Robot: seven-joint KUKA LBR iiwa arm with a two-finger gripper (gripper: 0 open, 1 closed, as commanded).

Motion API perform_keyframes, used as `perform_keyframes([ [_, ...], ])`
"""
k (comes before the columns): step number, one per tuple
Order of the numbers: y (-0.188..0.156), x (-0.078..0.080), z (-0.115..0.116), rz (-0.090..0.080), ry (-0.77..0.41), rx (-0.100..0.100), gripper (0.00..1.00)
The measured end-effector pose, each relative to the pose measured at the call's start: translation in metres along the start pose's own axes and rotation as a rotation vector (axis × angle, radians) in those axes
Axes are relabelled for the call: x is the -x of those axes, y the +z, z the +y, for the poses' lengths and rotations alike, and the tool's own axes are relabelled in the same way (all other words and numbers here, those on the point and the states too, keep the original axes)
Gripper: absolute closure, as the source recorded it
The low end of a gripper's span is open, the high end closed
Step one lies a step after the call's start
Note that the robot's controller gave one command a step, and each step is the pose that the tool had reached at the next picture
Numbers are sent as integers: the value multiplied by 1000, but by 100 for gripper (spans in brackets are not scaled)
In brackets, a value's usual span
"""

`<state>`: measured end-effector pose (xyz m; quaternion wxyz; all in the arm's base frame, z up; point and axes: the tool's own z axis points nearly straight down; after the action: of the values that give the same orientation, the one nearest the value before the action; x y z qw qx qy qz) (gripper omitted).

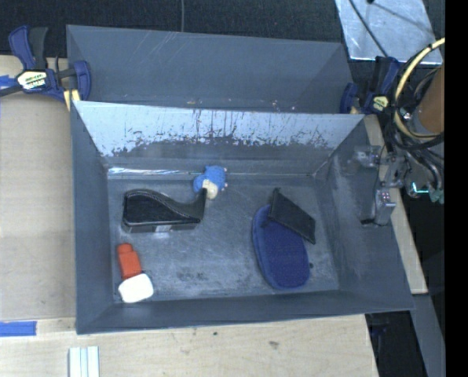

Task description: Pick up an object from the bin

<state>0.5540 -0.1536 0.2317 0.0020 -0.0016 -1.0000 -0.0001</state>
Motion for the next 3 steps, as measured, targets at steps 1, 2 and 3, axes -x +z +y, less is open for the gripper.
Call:
perform_keyframes([
  [1,85,41,76,-2,-57,4,0],
  [2,160,29,105,0,339,-1,0],
  [3,156,33,104,-16,337,0,100],
])
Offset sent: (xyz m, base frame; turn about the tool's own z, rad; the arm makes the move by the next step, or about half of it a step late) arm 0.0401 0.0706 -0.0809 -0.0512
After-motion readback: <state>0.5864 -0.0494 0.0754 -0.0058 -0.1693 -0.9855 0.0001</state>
